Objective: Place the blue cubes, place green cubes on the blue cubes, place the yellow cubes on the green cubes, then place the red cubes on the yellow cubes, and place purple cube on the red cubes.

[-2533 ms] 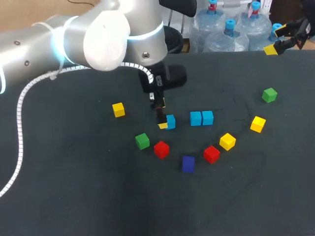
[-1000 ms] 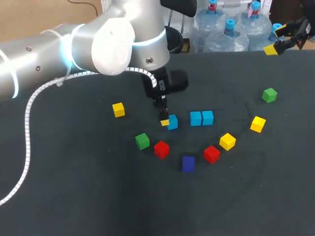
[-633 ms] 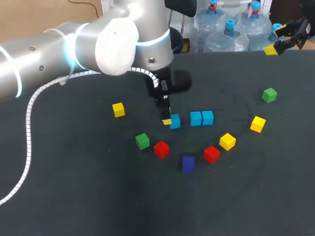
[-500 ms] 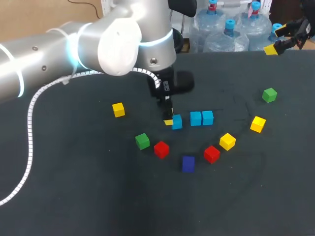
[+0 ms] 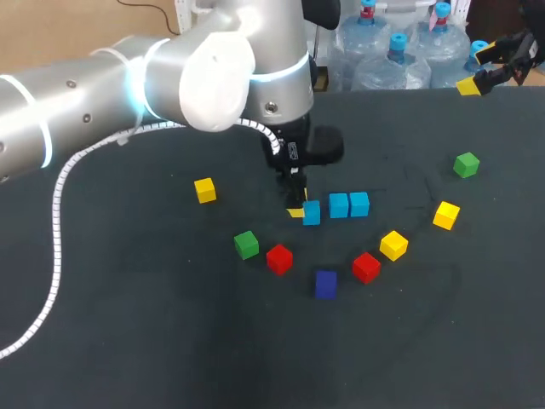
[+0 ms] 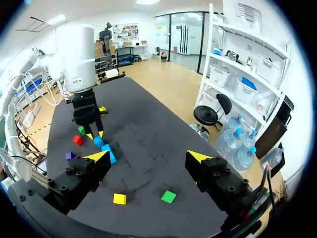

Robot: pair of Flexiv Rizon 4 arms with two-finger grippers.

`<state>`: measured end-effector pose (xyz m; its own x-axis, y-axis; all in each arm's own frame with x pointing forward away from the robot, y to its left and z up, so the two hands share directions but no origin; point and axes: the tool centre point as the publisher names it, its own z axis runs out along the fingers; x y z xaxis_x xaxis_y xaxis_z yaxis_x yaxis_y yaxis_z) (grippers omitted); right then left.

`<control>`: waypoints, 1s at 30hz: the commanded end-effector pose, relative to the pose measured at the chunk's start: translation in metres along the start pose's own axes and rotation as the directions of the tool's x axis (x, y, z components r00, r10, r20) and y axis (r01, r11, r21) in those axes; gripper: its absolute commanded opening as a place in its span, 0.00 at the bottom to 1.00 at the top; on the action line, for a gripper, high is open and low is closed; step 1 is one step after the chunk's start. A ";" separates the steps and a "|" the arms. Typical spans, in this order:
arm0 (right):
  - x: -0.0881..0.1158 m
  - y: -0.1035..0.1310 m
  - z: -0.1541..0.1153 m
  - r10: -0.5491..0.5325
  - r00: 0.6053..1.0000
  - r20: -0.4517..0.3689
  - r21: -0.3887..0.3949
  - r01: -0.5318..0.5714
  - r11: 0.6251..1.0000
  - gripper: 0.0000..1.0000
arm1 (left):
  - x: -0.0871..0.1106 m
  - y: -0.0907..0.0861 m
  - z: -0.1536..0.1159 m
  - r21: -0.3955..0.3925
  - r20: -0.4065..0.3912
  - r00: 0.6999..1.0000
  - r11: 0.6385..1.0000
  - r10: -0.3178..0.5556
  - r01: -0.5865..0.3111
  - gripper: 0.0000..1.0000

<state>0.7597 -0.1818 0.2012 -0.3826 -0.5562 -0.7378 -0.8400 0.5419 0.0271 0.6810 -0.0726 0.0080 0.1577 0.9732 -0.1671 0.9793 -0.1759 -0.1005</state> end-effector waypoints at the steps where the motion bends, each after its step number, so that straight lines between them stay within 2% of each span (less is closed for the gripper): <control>1: 0.000 0.000 0.000 0.000 1.000 0.001 0.001 0.000 1.000 1.00 | -0.003 0.010 -0.001 0.020 -0.005 1.000 1.000 0.013 -0.013 0.00; 14: 0.000 0.000 0.000 0.000 1.000 0.001 0.001 0.000 1.000 1.00 | -0.005 0.033 -0.007 0.024 -0.036 0.997 0.998 0.061 -0.061 0.00; 19: 0.000 0.000 0.000 0.000 1.000 0.001 0.001 0.000 1.000 1.00 | -0.011 0.031 -0.005 0.037 -0.042 0.995 0.995 0.091 -0.089 0.00; 30: 0.000 0.000 0.000 0.000 1.000 0.001 0.001 0.000 1.000 1.00 | -0.011 0.028 -0.002 0.052 -0.042 0.994 0.994 0.097 -0.095 0.00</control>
<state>0.7597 -0.1818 0.2012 -0.3826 -0.5562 -0.7378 -0.8400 0.5419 0.0271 0.7030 -0.0867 0.0092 0.2556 0.9570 -0.1372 0.9538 -0.2728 -0.1257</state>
